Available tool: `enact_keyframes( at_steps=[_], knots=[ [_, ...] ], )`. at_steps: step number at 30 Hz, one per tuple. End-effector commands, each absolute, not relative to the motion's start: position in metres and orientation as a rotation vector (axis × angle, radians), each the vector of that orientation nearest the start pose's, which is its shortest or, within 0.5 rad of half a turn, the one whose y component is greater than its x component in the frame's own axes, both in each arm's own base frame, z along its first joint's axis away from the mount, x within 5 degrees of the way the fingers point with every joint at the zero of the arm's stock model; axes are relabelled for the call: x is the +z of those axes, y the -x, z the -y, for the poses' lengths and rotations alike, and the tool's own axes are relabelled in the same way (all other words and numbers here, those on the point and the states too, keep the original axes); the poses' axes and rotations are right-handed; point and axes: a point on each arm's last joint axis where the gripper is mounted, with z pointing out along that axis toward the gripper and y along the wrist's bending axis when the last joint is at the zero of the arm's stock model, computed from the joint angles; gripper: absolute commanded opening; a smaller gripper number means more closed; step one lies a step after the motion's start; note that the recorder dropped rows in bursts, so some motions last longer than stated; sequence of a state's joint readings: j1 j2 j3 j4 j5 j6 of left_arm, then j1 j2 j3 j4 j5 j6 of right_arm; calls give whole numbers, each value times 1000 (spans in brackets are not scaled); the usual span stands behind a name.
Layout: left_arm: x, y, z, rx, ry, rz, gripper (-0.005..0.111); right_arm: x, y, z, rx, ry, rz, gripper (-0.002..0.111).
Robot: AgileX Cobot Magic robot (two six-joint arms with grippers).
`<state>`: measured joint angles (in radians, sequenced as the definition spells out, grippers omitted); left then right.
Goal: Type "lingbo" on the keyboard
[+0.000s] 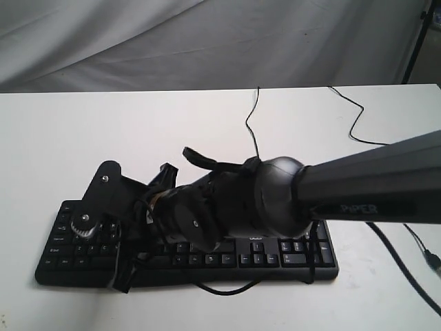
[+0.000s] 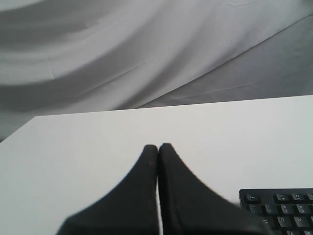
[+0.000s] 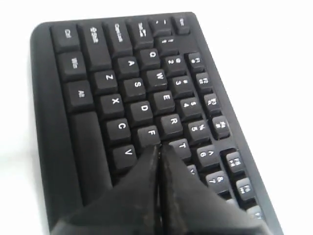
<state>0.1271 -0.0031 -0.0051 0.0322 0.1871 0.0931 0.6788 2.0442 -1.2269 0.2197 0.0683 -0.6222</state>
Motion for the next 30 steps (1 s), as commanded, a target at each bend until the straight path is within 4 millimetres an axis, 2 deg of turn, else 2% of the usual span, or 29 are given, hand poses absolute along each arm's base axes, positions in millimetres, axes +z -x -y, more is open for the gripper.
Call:
enact_keyframes(
  at_steps=[1,7,15,24,30],
  knots=[
    [197,-56,-7,190,6,-1670,1,151,-337,-256,127,1204,-2025,0],
    [197,-56,-7,190,6,-1670,1,151,-339,-233,97,1169,-2055,0],
    [197,-56,-7,190,6,-1670,1,150,-350,-214,61,1126,-2077,0],
    [197,-56,-7,190,6,-1670,1,125,-351,-214,56,1155,-2132,0],
    [197,-56,-7,190,6,-1670,1,123,-351,-214,58,1157,-2135,0]
  ],
)
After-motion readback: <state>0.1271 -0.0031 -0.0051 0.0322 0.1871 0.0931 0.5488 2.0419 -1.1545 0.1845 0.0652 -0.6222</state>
